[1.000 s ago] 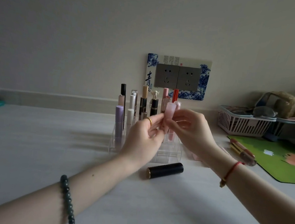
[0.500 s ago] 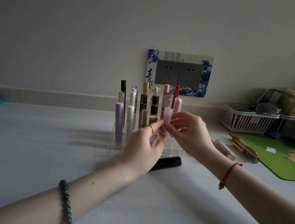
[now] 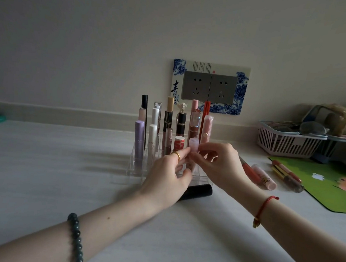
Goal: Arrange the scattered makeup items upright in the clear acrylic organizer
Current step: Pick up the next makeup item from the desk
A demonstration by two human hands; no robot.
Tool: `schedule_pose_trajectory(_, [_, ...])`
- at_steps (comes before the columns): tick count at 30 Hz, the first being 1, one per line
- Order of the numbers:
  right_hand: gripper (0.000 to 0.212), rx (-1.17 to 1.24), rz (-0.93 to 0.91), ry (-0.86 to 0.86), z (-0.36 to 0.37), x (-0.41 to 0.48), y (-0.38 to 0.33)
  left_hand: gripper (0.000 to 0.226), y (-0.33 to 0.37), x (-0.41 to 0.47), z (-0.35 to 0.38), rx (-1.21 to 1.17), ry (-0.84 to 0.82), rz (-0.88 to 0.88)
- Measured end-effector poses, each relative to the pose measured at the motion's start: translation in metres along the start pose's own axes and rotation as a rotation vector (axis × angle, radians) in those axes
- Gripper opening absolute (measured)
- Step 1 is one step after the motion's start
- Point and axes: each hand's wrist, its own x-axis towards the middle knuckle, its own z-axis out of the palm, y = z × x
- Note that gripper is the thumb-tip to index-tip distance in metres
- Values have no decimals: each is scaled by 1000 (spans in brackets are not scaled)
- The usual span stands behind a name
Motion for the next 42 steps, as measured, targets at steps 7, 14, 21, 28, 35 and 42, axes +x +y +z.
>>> schedule_pose_trajectory(7, [21,-57,2,8,1,-1,0,50,-1,1,-1,8,-12,8])
schedule_pose_trajectory(14, [26,-94,-12,-22,-1,0,1,49,0,0,-2,-10,-18,19])
schedule_pose_trajectory(21, [26,-34,-28,80,-24,7,-6,46,10,-3,-15,-58,-37,52])
schedule_pose_trajectory(28, [21,-138,-230,-108,-28,-26,-16,40,8,-20,-34,177,-55,166])
schedule_pose_trajectory(35, [24,-243,-393,-375,-17,-44,-12,32,0,-30,-37,293,-176,172])
schedule_pose_trajectory(42, [28,-288,-431,-446,-18,-45,-10,30,-6,-31,-38,335,-206,123])
